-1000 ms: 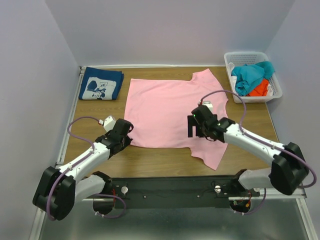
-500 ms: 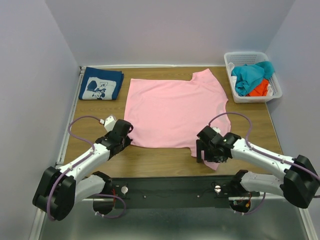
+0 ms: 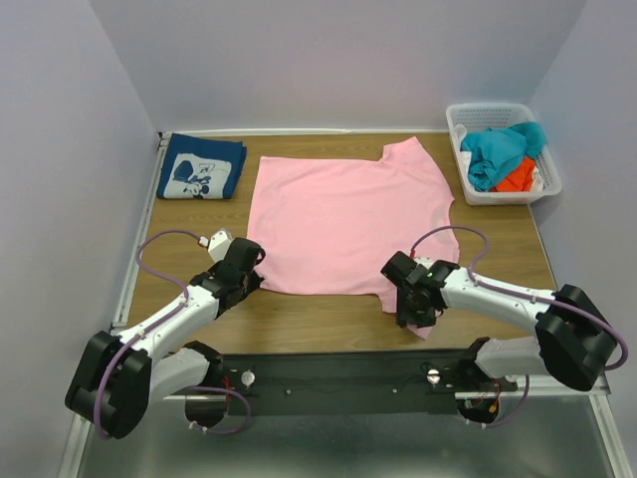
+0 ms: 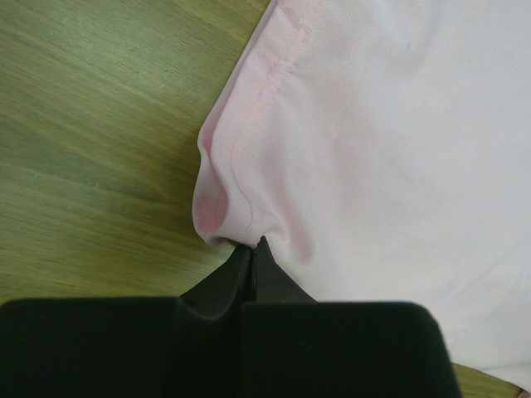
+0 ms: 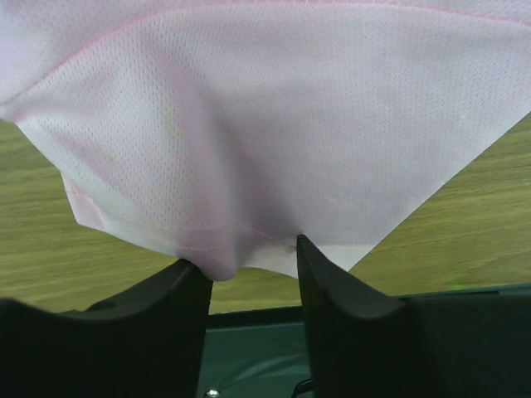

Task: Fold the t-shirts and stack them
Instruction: Fold the tshirt

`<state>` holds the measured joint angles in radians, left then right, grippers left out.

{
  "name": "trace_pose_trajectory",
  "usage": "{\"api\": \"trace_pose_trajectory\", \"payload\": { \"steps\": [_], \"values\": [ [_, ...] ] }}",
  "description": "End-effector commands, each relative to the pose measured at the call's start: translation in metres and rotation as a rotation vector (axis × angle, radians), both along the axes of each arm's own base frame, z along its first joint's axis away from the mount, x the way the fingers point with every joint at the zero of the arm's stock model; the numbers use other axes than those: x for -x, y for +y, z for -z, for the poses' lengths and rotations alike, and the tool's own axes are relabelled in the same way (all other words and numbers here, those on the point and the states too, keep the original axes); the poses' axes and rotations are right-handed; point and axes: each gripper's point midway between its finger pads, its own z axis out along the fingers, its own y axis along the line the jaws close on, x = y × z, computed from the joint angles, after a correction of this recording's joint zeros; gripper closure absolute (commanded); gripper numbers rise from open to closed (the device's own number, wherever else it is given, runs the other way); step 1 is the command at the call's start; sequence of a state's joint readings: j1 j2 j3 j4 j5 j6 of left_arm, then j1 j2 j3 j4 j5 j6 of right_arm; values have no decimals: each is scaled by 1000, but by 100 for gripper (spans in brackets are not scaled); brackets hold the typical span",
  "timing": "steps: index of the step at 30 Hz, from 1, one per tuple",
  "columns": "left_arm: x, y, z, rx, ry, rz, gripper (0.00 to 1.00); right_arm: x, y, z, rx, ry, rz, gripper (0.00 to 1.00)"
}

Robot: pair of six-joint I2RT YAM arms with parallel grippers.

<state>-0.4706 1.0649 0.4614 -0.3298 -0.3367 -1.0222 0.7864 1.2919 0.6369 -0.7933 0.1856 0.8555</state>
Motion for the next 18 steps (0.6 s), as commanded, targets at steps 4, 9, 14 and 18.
{"api": "trace_pose_trajectory", "payload": {
  "steps": [4, 9, 14, 18],
  "values": [
    [-2, 3, -5, -6, -24, -1, 100, -16, -28, 14, 189, -74, 80, 66],
    [-2, 3, -9, 3, -38, -3, 100, -27, -30, 5, 214, -124, 110, 96],
    [-5, 2, -16, 8, -55, -6, 100, -47, -38, -21, 253, -243, 144, 99],
    [-9, 0, -20, 9, -60, 6, 100, -68, -39, -45, 278, -343, 124, 99]
  ]
}}
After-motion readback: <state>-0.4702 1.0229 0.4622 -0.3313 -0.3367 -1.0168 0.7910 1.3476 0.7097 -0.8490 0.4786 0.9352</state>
